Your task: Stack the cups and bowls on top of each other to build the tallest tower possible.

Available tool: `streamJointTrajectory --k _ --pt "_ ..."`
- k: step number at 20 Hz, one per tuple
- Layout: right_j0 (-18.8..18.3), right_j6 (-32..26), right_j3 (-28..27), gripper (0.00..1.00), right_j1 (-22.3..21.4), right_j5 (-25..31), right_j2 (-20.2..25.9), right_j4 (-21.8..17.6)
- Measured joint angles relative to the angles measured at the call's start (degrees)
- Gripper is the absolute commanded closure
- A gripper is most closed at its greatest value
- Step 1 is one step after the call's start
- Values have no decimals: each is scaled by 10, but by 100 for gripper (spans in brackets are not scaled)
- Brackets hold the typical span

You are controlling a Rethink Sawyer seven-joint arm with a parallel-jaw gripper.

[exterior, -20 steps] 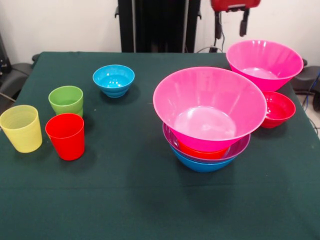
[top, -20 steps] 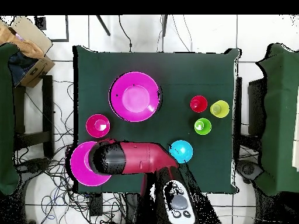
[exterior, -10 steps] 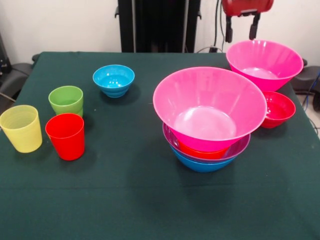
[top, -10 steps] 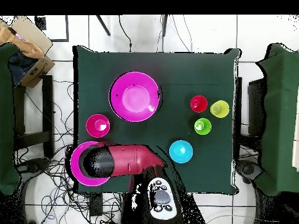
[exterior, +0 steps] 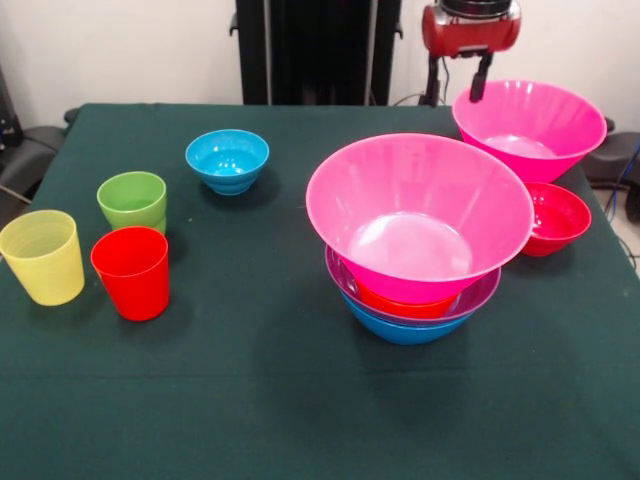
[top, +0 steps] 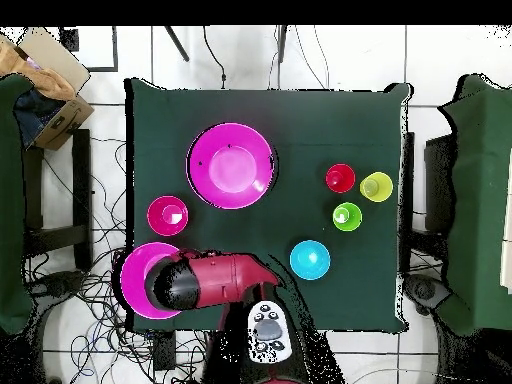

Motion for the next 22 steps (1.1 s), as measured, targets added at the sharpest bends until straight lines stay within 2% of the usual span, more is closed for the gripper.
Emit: streamJointTrajectory --k 4,9,15,17,22 --pt "-7 0 0 0 6 -23 -6 -3" --pt "-46 0 0 0 20 -26 14 -3" --pt "-75 0 0 0 40 -26 33 -3" --pt "-85 0 1 0 47 -26 43 -2" --pt "-128 0 14 0 61 -9 101 10"
